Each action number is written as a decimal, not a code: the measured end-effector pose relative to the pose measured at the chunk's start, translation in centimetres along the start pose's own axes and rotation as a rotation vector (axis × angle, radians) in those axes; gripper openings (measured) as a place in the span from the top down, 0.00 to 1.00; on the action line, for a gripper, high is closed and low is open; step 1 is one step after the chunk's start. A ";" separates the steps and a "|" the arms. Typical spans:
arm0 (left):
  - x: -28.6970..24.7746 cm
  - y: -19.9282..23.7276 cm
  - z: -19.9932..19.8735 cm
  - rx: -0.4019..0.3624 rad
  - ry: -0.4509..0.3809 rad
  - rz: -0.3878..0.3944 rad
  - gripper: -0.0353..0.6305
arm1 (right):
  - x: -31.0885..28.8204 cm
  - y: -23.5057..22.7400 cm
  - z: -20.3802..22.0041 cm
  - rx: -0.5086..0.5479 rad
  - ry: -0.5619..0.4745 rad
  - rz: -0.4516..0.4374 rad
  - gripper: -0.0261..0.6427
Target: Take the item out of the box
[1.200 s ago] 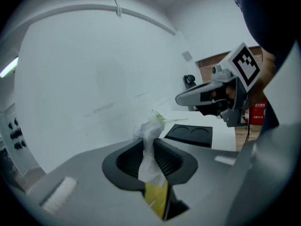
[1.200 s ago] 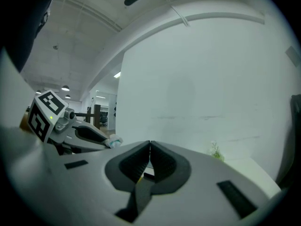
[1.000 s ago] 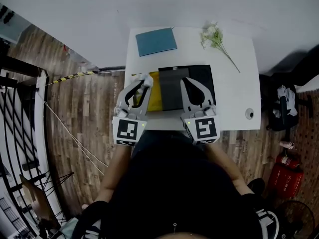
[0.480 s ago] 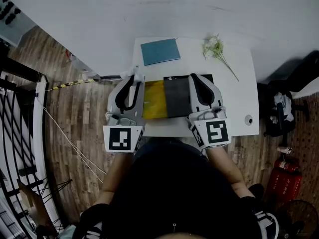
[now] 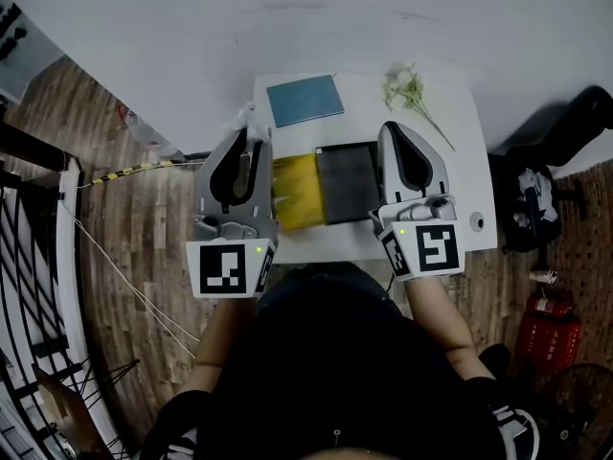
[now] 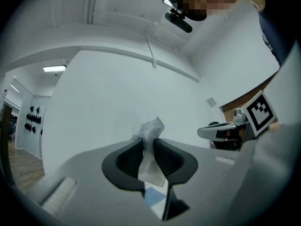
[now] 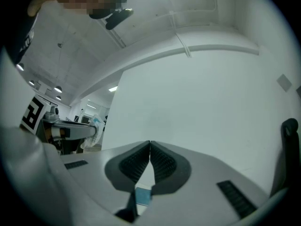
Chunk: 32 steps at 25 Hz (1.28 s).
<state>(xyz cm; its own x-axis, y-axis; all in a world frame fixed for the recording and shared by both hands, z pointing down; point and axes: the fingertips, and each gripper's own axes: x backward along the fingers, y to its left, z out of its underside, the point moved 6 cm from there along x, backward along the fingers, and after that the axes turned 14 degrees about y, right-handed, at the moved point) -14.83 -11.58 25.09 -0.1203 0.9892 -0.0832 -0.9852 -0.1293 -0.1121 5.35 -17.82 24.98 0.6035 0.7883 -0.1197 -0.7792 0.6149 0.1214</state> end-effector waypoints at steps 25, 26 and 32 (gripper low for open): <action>0.6 -0.3 2.7 0.042 -0.024 0.105 0.82 | 1.4 1.8 2.4 -0.010 0.067 0.075 0.94; 0.6 -0.3 2.8 0.043 -0.026 0.111 0.82 | 1.2 1.8 2.5 -0.008 0.070 0.073 0.94; 0.1 0.0 3.4 0.054 -0.042 0.133 0.82 | 0.7 2.2 3.0 -0.010 0.084 0.073 0.94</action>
<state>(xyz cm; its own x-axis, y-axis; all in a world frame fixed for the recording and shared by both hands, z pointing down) -15.21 -11.21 28.44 -0.2541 0.9657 -0.0526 -0.9652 -0.2567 -0.0496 4.54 -15.90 28.09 0.5292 0.8262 -0.1932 -0.8224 0.5555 0.1226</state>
